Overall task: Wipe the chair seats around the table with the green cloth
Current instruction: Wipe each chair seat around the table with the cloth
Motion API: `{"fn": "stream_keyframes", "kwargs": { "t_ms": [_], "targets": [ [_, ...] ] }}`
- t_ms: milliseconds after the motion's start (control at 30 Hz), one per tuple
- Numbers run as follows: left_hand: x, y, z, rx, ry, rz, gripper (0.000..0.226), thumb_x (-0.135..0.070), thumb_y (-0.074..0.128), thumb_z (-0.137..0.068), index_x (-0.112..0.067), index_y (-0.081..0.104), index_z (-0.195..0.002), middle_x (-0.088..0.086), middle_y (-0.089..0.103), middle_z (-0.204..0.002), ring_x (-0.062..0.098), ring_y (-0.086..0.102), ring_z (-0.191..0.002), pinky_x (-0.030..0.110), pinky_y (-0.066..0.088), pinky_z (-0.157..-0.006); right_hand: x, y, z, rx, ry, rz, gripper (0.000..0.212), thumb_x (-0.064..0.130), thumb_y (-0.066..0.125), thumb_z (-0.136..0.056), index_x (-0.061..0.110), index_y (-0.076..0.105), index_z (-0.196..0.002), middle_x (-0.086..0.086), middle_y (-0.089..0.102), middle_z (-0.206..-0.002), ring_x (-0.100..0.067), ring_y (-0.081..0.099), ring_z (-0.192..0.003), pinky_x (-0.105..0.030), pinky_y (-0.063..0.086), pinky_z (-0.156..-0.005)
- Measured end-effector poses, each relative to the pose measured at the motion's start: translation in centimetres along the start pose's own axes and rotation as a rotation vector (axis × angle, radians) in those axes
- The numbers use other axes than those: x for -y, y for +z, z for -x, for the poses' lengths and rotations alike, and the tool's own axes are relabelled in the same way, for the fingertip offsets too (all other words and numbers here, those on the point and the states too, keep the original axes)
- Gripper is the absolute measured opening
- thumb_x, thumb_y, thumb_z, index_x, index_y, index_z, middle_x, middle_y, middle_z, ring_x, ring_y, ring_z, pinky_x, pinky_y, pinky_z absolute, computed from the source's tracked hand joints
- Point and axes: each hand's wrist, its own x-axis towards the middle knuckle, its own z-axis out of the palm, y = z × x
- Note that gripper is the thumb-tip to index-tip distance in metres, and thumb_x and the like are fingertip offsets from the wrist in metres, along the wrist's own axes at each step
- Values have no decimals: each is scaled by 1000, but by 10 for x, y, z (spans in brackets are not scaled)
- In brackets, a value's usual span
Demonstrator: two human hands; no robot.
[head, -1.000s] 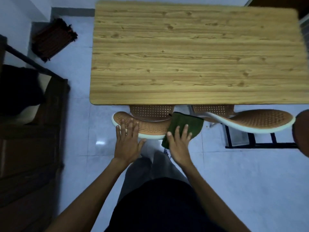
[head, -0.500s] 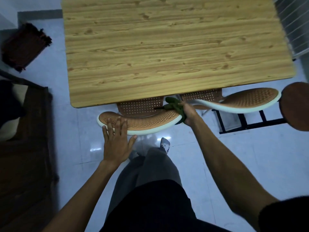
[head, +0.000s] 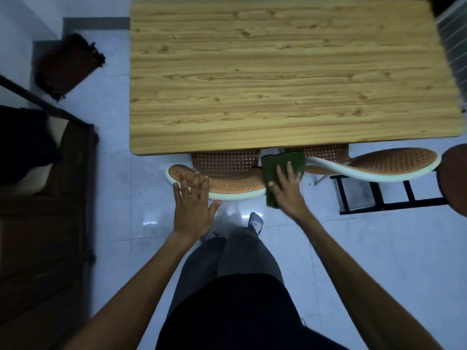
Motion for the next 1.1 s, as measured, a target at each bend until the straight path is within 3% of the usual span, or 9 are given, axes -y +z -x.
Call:
{"fn": "stream_keyframes", "kwargs": {
  "t_ms": [67,167,267,433,567,733,867,1000,1100],
  "targets": [
    [1,0,1,-4,7,1,73,-58,36,-95,-11,30,-152,16,29,-159,46,13,-148,62,11,-119,5,24,38,15,-242,376,72,52,24,-97,17,9,-159,-5,-8,-166,-42,-17,-148,-56,-5,-118],
    [4,0,3,-11,13,28,75,-59,32,-96,-14,21,-155,13,22,-163,42,10,-150,59,10,-119,14,41,65,59,-539,593,69,38,31,-99,16,7,-159,-5,-1,-168,-36,-11,-152,-61,7,-121],
    [10,-3,8,-18,29,68,76,-55,33,-96,-15,13,-157,14,15,-164,39,9,-151,58,10,-120,14,30,54,160,-790,729,76,28,46,-95,15,8,-159,-4,5,-168,-33,-6,-153,-56,6,-122],
    [38,-8,26,-92,-40,174,78,-29,57,-94,-10,15,-157,15,16,-164,40,8,-151,55,13,-121,46,47,26,221,-1014,849,78,33,51,-92,17,12,-159,-4,10,-168,-38,12,-152,-54,14,-122],
    [59,-17,34,-134,-129,180,75,-25,59,-94,-2,20,-154,18,19,-163,37,11,-151,55,17,-121,106,79,-6,298,-939,778,71,34,39,-96,23,8,-159,-5,9,-168,-40,25,-147,-56,29,-116],
    [74,-24,39,-184,-238,204,73,-21,62,-91,-3,26,-153,21,23,-161,39,17,-150,56,22,-119,177,131,-46,462,-721,713,61,44,26,-100,24,17,-158,-10,14,-166,-46,26,-145,-62,29,-114],
    [80,-19,48,-235,-279,237,70,-17,61,-92,-3,28,-152,20,23,-161,38,18,-150,53,22,-119,241,159,-74,582,-416,615,49,31,38,-101,10,46,-144,-15,42,-153,-34,38,-141,-48,35,-113],
    [83,-8,58,-271,-263,314,62,-27,53,-97,-6,31,-151,16,27,-160,33,22,-149,49,24,-119,264,164,-105,680,-154,516,50,31,41,-106,-1,44,-144,-18,43,-152,-30,50,-128,-37,38,-102],
    [87,-1,52,-243,-288,425,63,-32,45,-99,-6,28,-153,11,25,-162,26,19,-151,43,22,-120,253,144,-102,728,-262,474,48,30,39,-106,4,44,-147,-13,41,-154,-28,45,-134,-37,34,-109]
  ]
}}
